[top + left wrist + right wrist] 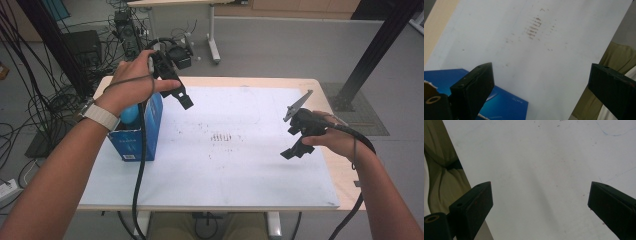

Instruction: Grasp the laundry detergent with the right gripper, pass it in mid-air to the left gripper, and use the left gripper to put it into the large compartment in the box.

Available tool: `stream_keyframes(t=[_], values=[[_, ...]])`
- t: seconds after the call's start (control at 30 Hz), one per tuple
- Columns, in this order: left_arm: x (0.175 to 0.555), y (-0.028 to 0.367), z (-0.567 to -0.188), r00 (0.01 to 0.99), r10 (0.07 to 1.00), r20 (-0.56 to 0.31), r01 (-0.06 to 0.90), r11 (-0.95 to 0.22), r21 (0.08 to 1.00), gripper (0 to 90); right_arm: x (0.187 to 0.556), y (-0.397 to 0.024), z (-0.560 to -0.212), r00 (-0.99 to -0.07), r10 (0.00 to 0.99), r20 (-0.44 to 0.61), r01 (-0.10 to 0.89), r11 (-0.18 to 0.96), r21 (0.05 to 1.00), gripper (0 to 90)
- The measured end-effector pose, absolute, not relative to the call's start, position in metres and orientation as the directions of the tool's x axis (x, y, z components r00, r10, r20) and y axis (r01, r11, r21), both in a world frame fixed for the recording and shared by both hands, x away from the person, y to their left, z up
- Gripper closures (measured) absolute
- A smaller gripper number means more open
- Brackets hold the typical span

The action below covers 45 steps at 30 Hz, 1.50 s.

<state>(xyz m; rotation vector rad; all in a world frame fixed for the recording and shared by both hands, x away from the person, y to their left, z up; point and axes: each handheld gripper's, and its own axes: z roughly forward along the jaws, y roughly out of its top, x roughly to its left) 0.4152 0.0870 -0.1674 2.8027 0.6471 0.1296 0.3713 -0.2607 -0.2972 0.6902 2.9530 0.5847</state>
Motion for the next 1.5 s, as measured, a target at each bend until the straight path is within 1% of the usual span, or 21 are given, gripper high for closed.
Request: stream_keyframes(t=[0.13,0.33,0.47,0.83,0.97,1.5], values=[[0.417,0.079,-0.178,0.907,0.419,0.033,0.400,-0.884,0.241,7.3,0.372,-0.262,-0.296,-0.894,0.447,0.033,0.425,0.822,0.378,5.7],[0.417,0.069,-0.193,0.929,0.367,0.044,0.349,-0.910,0.226,7.3,0.372,-0.263,-0.299,-0.894,0.447,0.039,0.427,0.821,0.379,5.8],[0.415,0.065,-0.202,0.942,0.335,0.028,0.322,-0.921,0.219,7.3,0.372,-0.264,-0.300,-0.892,0.450,0.039,0.430,0.820,0.378,5.7],[0.412,0.057,-0.225,0.946,0.324,0.013,0.316,-0.929,0.190,7.6,0.370,-0.266,-0.302,-0.888,0.458,0.039,0.435,0.812,0.390,5.7],[0.412,0.054,-0.229,0.947,0.322,0.003,0.315,-0.929,0.192,7.7,0.369,-0.268,-0.303,-0.888,0.458,0.042,0.436,0.811,0.389,5.8],[0.413,0.052,-0.231,0.948,0.319,0.006,0.311,-0.930,0.193,7.8,0.368,-0.270,-0.305,-0.885,0.465,0.040,0.441,0.806,0.395,5.7]])
